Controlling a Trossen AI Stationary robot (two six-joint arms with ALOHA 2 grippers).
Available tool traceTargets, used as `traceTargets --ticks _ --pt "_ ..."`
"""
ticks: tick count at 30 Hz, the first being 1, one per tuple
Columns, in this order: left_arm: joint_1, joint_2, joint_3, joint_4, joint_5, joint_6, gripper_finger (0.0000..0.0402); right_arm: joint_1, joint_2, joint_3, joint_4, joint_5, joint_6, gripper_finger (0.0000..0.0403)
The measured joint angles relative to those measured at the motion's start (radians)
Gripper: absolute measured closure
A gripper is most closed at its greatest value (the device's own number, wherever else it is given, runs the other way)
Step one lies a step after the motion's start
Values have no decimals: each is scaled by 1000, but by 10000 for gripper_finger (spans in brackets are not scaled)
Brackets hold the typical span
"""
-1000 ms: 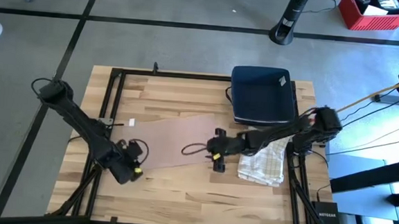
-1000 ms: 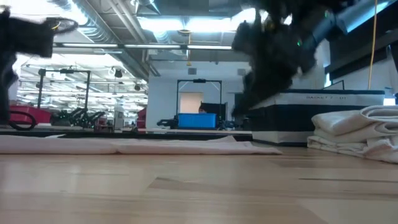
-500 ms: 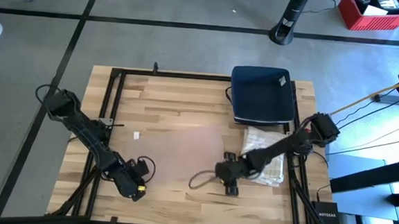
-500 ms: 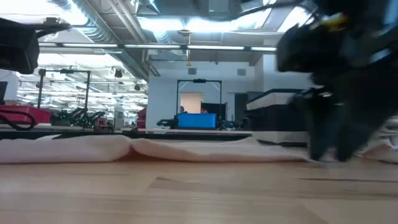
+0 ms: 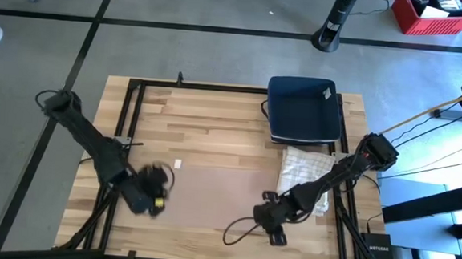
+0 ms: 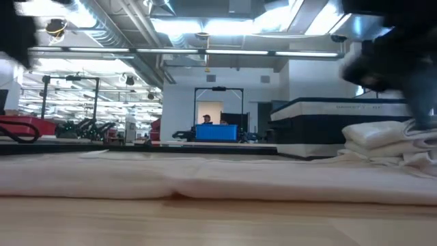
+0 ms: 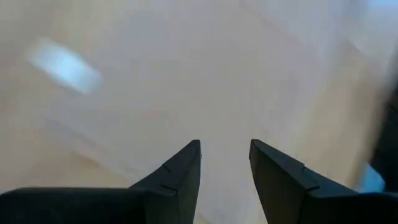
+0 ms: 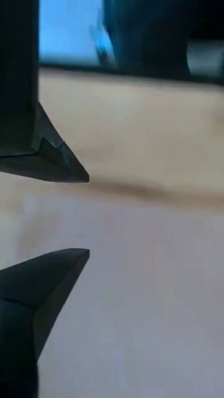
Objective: Fold towel
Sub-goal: Fold the light brown towel
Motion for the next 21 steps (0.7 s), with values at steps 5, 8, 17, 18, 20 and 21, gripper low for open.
traceTargets --ticks 5,8,17,18,20,21 --pt "192 -89 -30 -219 -75 1 271 -51 -16 10 12 255 -92 217" --pt "316 -90 -105 -218 -10 4 271 -86 -10 -40 88 374 -84 217" --pt "506 -55 -301 111 189 217 271 -142 -8 -256 509 451 -15 217" --pt "511 -55 -312 115 200 235 271 -142 -8 -272 545 455 -18 217" --pt "516 -54 -327 114 200 239 271 -141 -8 -299 595 485 -24 217" --pt "518 -54 -335 114 197 239 271 -141 -8 -307 617 493 -29 217"
